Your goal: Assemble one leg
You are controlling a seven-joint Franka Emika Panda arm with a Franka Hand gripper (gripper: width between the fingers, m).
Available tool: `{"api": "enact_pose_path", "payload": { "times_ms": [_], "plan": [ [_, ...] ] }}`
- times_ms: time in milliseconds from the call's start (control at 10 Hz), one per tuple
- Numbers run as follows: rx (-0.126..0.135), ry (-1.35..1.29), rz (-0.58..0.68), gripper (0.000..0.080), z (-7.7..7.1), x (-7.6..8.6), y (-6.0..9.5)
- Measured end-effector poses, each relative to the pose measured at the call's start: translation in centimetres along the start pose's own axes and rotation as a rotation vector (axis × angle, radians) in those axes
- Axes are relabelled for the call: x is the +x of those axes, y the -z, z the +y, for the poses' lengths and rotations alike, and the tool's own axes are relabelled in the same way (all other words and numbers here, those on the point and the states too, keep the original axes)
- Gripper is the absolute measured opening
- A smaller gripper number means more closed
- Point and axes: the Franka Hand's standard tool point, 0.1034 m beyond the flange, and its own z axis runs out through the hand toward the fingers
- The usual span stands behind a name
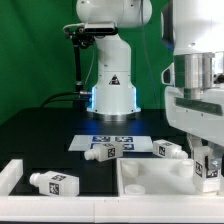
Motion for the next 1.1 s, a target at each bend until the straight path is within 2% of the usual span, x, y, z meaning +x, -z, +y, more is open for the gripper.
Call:
{"api": "enact_pose_path", "payload": {
  "times_ms": [100,300,500,600,700,800,900,1000,1100],
  "plan": [
    [0.002,-0.084,-0.008,0.0285,0.1,0.0,-0.1],
    [0.002,-0.041,-0.006,0.0285,0.1,-0.1,-0.1],
    [-0.022,0.314,0.018,0.0285,0.4,-0.6,-0.2],
    [-0.058,0.501,-0.004,0.0441,0.6,-1.2,-0.1],
    [-0.072,0.588,-0.017,0.0568,0.7,-1.5,0.0],
    [-0.071,0.672,-0.016,0.0568,0.6,-1.4,0.0],
    [-0.073,0.733,-0.013,0.0633,0.6,-1.2,0.1],
    [-0.073,0.756,-0.014,0.0645,0.6,-1.2,0.1],
    [-0.082,0.944,0.001,0.0645,0.5,-1.0,0.1]
  ]
}}
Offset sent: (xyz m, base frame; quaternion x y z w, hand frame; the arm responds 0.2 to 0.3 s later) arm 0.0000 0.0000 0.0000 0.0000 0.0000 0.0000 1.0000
